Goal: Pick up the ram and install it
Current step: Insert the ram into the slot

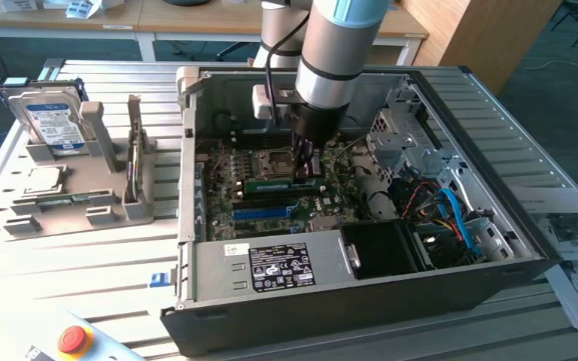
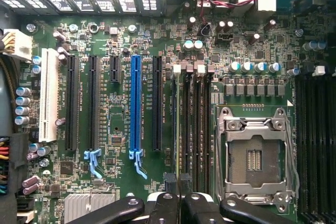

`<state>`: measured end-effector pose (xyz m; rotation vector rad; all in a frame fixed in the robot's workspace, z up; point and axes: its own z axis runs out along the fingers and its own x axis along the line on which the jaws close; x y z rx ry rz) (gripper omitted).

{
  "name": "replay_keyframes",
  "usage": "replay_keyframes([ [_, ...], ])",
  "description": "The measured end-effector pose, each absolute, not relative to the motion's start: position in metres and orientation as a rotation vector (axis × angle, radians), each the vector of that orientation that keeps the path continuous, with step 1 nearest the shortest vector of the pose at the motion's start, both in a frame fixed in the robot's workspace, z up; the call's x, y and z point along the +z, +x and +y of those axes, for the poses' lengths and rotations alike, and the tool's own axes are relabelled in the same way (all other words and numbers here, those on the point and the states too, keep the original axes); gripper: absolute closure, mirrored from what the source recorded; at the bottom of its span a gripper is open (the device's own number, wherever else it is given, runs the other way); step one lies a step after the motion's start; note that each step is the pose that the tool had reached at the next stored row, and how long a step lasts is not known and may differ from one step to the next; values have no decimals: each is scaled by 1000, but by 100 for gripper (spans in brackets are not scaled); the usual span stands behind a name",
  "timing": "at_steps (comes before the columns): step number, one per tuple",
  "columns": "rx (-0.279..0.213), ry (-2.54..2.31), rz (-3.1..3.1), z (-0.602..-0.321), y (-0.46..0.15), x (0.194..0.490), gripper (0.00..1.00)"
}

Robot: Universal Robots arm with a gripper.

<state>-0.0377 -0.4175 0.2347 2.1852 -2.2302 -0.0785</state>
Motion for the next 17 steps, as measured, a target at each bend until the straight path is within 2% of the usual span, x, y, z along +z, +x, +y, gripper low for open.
replay_keyframes([
  [17,-82,2187,-2224,-418,-37,235,88],
])
